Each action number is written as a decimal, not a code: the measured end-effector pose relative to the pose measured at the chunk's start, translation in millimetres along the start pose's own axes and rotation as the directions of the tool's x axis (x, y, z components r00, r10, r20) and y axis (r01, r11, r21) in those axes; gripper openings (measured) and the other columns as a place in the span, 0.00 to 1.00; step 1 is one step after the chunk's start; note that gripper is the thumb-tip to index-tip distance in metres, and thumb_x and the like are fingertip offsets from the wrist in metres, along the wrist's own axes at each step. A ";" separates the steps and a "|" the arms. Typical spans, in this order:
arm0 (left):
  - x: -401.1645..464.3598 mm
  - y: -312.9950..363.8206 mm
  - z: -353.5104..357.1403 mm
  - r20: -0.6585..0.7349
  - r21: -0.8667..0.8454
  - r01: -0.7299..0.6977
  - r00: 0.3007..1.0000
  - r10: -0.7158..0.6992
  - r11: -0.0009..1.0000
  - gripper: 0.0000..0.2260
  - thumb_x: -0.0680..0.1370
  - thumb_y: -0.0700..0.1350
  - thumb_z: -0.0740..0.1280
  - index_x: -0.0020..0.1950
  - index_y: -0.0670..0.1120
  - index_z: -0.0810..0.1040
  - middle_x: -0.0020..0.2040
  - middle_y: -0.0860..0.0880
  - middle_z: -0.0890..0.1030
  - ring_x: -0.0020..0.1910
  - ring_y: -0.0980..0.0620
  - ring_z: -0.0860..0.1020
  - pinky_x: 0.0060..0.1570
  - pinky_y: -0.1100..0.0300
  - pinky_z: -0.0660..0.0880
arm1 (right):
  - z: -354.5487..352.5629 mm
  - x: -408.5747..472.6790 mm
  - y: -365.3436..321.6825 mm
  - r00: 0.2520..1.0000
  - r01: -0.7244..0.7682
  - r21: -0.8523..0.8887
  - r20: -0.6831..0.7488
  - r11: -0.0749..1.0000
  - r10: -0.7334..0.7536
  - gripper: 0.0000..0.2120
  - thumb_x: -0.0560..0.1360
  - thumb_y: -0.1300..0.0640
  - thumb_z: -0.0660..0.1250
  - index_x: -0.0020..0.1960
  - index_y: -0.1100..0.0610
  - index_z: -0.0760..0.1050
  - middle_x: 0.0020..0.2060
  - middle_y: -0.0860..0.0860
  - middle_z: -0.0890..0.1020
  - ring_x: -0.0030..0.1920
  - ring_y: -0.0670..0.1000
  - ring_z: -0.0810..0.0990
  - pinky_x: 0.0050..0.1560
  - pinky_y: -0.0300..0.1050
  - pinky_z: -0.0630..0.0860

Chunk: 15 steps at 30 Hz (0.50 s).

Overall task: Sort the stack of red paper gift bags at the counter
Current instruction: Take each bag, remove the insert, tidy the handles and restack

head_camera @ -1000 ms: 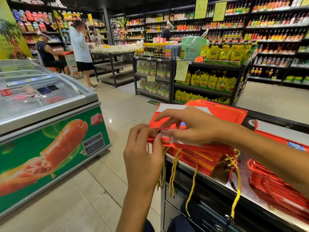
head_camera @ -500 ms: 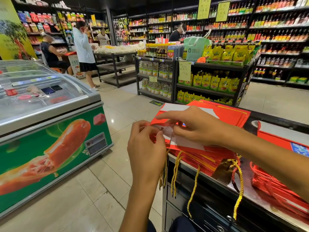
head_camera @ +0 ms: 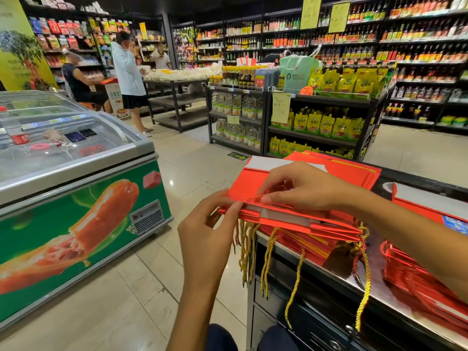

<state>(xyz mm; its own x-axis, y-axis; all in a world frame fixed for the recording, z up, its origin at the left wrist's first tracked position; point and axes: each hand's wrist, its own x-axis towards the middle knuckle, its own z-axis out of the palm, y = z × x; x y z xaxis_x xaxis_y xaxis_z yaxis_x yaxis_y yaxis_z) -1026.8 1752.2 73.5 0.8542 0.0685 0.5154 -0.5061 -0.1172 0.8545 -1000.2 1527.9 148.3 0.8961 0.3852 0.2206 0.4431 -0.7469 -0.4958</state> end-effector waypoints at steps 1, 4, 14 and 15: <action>0.1 0.6 -0.4 -0.016 -0.087 0.048 0.999 -0.049 0.995 0.02 0.78 0.48 0.73 0.46 0.54 0.82 0.52 0.59 0.85 0.57 0.62 0.81 0.55 0.63 0.80 | 3.1 -0.3 2.3 1.000 0.013 0.025 -0.022 1.000 -0.012 0.04 0.76 0.50 0.75 0.51 0.47 0.86 0.44 0.39 0.85 0.48 0.44 0.82 0.51 0.48 0.78; 12.9 0.5 3.2 -0.039 -0.111 0.178 0.982 -0.183 0.978 0.11 0.79 0.59 0.69 0.53 0.54 0.75 0.52 0.54 0.83 0.53 0.55 0.83 0.49 0.54 0.82 | 11.1 -0.8 3.3 0.994 0.065 0.058 -0.090 0.996 -0.060 0.02 0.77 0.53 0.75 0.50 0.48 0.85 0.41 0.40 0.85 0.45 0.44 0.83 0.45 0.37 0.73; 24.4 -6.9 7.2 0.175 -0.020 0.383 0.911 -0.374 0.923 0.07 0.82 0.43 0.68 0.59 0.48 0.80 0.43 0.42 0.84 0.33 0.52 0.84 0.32 0.57 0.81 | 13.5 -3.0 -3.8 0.946 0.149 -0.162 -0.265 0.975 -0.189 0.03 0.81 0.54 0.69 0.52 0.52 0.82 0.41 0.34 0.80 0.43 0.37 0.80 0.44 0.33 0.72; 25.6 -6.8 7.2 0.182 -0.016 0.398 0.903 -0.388 0.917 0.07 0.82 0.42 0.68 0.60 0.48 0.80 0.44 0.41 0.84 0.34 0.51 0.84 0.33 0.56 0.81 | 14.3 -3.0 -2.3 0.954 0.121 -0.161 -0.254 0.979 -0.160 0.02 0.81 0.54 0.70 0.51 0.51 0.82 0.40 0.34 0.80 0.43 0.37 0.80 0.43 0.33 0.70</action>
<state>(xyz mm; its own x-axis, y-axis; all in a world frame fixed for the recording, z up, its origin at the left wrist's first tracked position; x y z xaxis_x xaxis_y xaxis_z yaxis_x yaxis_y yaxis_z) -1000.7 1747.6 80.4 0.9899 -0.0730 0.1217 -0.1265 -0.0648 0.9899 -1004.2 1536.2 136.7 0.7906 0.3489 0.5032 0.5467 -0.7723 -0.3235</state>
